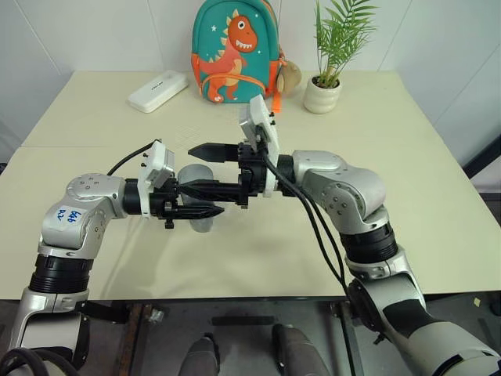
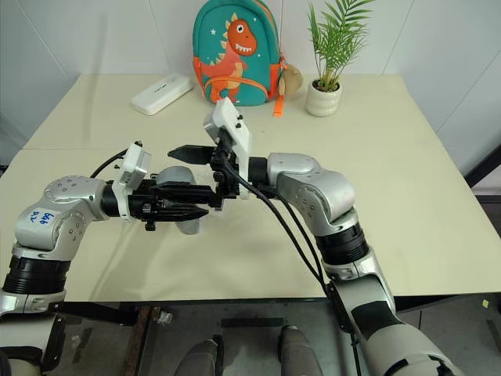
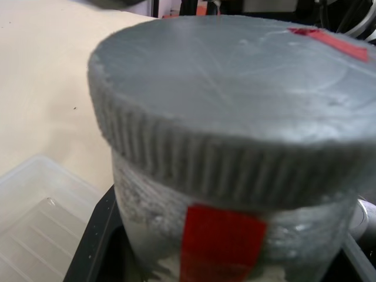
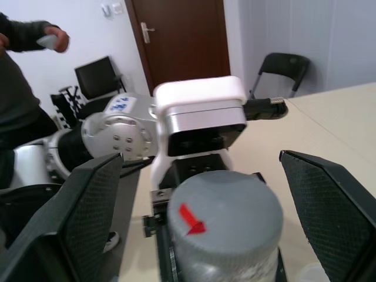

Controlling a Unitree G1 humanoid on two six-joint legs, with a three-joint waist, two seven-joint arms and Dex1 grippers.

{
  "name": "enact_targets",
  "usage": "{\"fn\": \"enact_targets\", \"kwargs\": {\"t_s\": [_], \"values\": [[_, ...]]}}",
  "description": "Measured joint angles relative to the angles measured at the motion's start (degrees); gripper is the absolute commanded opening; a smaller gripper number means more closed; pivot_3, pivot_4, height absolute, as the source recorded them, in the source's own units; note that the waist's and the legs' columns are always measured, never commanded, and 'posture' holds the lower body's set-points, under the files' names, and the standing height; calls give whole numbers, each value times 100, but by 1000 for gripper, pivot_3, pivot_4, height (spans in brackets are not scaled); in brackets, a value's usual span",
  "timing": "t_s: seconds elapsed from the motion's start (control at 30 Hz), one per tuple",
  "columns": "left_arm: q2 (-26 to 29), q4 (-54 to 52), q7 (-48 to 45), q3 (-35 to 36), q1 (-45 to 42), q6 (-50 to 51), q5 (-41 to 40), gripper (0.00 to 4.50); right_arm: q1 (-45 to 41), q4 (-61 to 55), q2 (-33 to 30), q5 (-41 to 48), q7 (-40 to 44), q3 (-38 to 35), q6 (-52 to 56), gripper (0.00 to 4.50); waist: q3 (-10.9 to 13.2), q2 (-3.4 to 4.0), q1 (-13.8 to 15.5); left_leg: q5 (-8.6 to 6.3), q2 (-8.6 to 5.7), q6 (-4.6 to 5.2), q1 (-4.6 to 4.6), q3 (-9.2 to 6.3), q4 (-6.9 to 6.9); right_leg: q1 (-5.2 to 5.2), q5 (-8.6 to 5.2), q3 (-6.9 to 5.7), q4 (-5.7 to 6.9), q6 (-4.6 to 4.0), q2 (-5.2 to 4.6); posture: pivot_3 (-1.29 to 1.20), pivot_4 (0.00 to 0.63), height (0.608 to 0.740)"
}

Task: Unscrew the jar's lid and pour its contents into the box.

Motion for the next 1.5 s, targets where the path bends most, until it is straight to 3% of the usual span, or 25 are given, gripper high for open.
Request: {"fn": "enact_targets", "kwargs": {"t_s": [0.57,0.9,1.07,1.3,1.5], "values": [[-54,139,40,-40,-75,14,22,1986,-132,644,-9,-464,150,105,-540,4476,0,1,-6,0,3,0,0,0,-1,-1,0,0,2,0,4,0,150,740],[-44,133,41,6,-89,-34,52,1986,441,598,-1259,-223,600,-526,-411,4476,1,0,21,0,3,0,-3,0,-1,1,0,0,-7,0,4,0,150,740],[-46,129,26,6,-88,-43,52,1986,473,565,-1458,-63,794,-705,-265,4476,1,2,-35,-1,19,1,3,2,-1,0,0,9,-1,-2,26,0,150,740],[-46,129,24,6,-89,-43,52,1986,478,94,-1270,395,943,-707,83,4476,1,2,-23,-1,24,1,5,2,0,0,-1,13,4,-5,33,0,150,740],[-40,145,17,7,-90,-48,52,1986,300,-146,-599,470,370,-503,354,4476,1,2,-16,0,25,0,6,3,1,-1,-1,13,9,-6,33,0,150,740]]}}
